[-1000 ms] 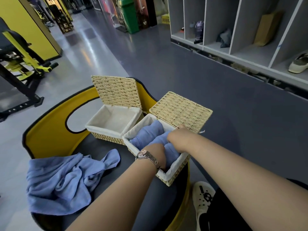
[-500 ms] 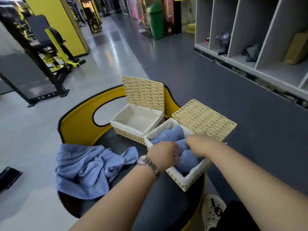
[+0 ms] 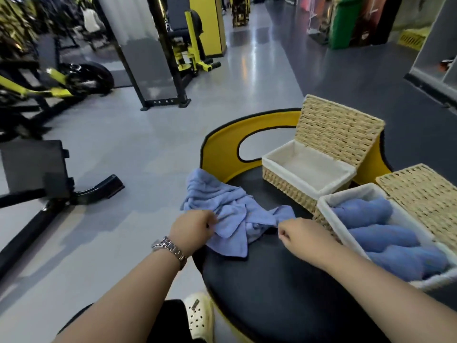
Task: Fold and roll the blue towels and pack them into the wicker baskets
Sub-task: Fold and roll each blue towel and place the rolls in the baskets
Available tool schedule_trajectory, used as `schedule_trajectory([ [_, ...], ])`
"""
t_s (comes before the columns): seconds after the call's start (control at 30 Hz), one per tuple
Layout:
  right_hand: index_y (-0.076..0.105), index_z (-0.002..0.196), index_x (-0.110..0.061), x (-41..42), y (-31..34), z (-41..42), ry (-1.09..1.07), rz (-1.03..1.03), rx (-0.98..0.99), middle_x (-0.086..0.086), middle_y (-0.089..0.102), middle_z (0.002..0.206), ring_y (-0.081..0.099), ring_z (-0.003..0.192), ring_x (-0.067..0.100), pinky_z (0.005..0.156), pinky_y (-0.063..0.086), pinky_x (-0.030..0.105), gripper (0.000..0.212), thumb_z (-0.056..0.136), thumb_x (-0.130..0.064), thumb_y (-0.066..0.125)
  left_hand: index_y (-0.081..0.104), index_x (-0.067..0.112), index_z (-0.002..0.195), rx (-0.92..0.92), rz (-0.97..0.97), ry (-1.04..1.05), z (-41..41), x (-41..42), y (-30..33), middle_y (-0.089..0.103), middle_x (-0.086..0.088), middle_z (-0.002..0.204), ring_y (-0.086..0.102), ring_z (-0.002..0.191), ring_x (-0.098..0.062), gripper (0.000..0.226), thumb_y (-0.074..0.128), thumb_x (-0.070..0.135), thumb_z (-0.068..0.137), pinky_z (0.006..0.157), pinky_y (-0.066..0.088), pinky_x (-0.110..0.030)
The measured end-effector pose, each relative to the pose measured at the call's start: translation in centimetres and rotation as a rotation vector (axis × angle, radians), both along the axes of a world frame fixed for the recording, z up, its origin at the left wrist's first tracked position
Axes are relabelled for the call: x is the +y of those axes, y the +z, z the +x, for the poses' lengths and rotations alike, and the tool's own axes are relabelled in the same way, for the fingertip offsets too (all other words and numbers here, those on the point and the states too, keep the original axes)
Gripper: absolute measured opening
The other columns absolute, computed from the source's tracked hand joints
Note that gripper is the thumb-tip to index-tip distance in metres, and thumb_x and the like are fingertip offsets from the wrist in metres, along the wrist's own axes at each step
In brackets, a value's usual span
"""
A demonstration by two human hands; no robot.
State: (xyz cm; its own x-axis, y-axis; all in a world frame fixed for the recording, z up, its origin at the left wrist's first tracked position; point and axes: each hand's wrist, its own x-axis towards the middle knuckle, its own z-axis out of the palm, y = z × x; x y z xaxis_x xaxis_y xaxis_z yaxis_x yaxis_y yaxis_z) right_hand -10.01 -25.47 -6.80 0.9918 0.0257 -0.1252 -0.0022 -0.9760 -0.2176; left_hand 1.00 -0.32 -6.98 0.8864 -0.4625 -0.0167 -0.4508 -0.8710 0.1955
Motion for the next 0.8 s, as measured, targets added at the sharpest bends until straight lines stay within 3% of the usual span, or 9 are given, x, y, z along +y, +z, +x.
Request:
schedule_trajectory([
  [0.17, 0.063, 0.094, -0.023, 2.6, -2.6, 2.7, 0.008, 0.042, 0.069, 0.007, 0.066, 0.091, 0.052, 0.074, 0.025, 0.062, 0.042, 0.033, 0.019, 0.091, -0.021, 0.045, 0.061, 0.036, 0.114, -0.117, 0.202, 0.009, 2.4, 3.2, -1.2, 0.053, 0.002, 0.122, 0.053, 0.102, -0.031, 0.041, 0.058, 0.023, 0.075, 0.08, 0.044, -0.035],
  [0.27, 0.062, 0.092, -0.023, 3.5, -3.1, 3.5, 0.021, 0.07, 0.05, 0.004, 0.067, 0.092, 0.06, 0.083, 0.025, 0.065, 0.044, 0.032, 0.015, 0.09, -0.024, 0.047, 0.071, 0.031, 0.093, -0.192, 0.215, 0.059, 3.2, 3.4, -1.2, 0.06, 0.001, 0.101, 0.054, 0.096, -0.029, 0.019, 0.058, 0.037, 0.081, 0.075, 0.041, -0.034],
  [0.33, 0.06, 0.095, -0.022, 3.9, -2.6, 3.7, 0.029, 0.141, -0.009, -0.001, 0.065, 0.098, 0.059, 0.092, 0.021, 0.075, 0.048, 0.034, 0.013, 0.087, -0.031, 0.055, 0.069, 0.022, 0.077, -0.243, 0.104, 0.054, 3.2, 2.7, -0.2, 0.062, -0.002, 0.087, 0.055, 0.085, -0.029, 0.03, 0.051, 0.044, 0.083, 0.07, 0.044, -0.035],
  [0.43, 0.042, 0.133, -0.03, 5.1, -0.3, 3.0, 0.062, 0.365, -0.021, -0.017, 0.044, 0.121, 0.041, 0.113, 0.004, 0.095, 0.039, 0.028, 0.069, 0.074, -0.052, 0.069, 0.06, 0.017, 0.075, -0.226, -0.26, -0.1, 1.0, 0.5, 2.3, 0.061, -0.002, 0.078, 0.056, 0.077, -0.022, 0.032, 0.042, 0.039, 0.091, 0.066, 0.044, -0.034],
  [0.5, 0.033, 0.139, -0.034, 6.1, 1.2, 2.3, 0.059, 0.513, -0.012, -0.023, 0.042, 0.12, 0.039, 0.111, -0.003, 0.094, 0.037, 0.022, 0.082, 0.07, -0.055, 0.072, 0.059, 0.014, 0.082, -0.044, -0.412, -0.151, -1.2, -1.6, 3.4, 0.063, -0.002, 0.078, 0.058, 0.074, -0.016, 0.029, 0.042, 0.032, 0.096, 0.068, 0.045, -0.032],
  [0.57, 0.052, 0.119, -0.03, 6.4, 1.3, 1.9, 0.006, 0.602, -0.086, -0.016, 0.058, 0.097, 0.052, 0.088, -0.002, 0.076, 0.043, 0.017, 0.047, 0.077, -0.041, 0.069, 0.057, 0.018, 0.087, 0.073, -0.462, -0.252, -3.0, -3.1, 3.3, 0.064, 0.002, 0.079, 0.06, 0.074, -0.012, 0.03, 0.038, 0.038, 0.097, 0.071, 0.047, -0.035],
  [0.63, 0.058, 0.082, -0.019, 5.8, 1.0, 1.7, -0.057, 0.527, -0.218, -0.009, 0.05, 0.065, 0.048, 0.064, 0.009, 0.062, 0.04, 0.028, 0.002, 0.082, -0.021, 0.058, 0.058, 0.024, 0.093, 0.145, -0.435, -0.359, -4.0, -4.0, 2.7, 0.063, 0.007, 0.086, 0.057, 0.078, -0.005, 0.025, 0.042, 0.044, 0.096, 0.072, 0.047, -0.029],
  [0.73, 0.063, 0.067, -0.024, 2.6, 0.6, 2.0, 0.046, 0.179, -0.431, -0.011, 0.051, 0.064, 0.05, 0.069, 0.017, 0.069, 0.043, 0.037, 0.02, 0.074, -0.02, 0.044, 0.061, 0.024, 0.1, 0.305, -0.394, -0.383, -3.8, -4.5, 2.2, 0.061, 0.012, 0.089, 0.053, 0.072, 0.005, 0.018, 0.052, 0.038, 0.094, 0.068, 0.039, -0.011],
  [0.8, 0.068, 0.068, -0.027, -0.3, 0.4, 2.1, 0.07, 0.0, -0.478, -0.007, 0.059, 0.075, 0.056, 0.074, 0.023, 0.069, 0.044, 0.04, 0.022, 0.07, -0.02, 0.047, 0.06, 0.027, 0.104, 0.316, -0.381, -0.326, -3.1, -4.3, 1.5, 0.063, 0.015, 0.088, 0.054, 0.071, 0.007, 0.015, 0.051, 0.034, 0.095, 0.07, 0.043, -0.013],
])
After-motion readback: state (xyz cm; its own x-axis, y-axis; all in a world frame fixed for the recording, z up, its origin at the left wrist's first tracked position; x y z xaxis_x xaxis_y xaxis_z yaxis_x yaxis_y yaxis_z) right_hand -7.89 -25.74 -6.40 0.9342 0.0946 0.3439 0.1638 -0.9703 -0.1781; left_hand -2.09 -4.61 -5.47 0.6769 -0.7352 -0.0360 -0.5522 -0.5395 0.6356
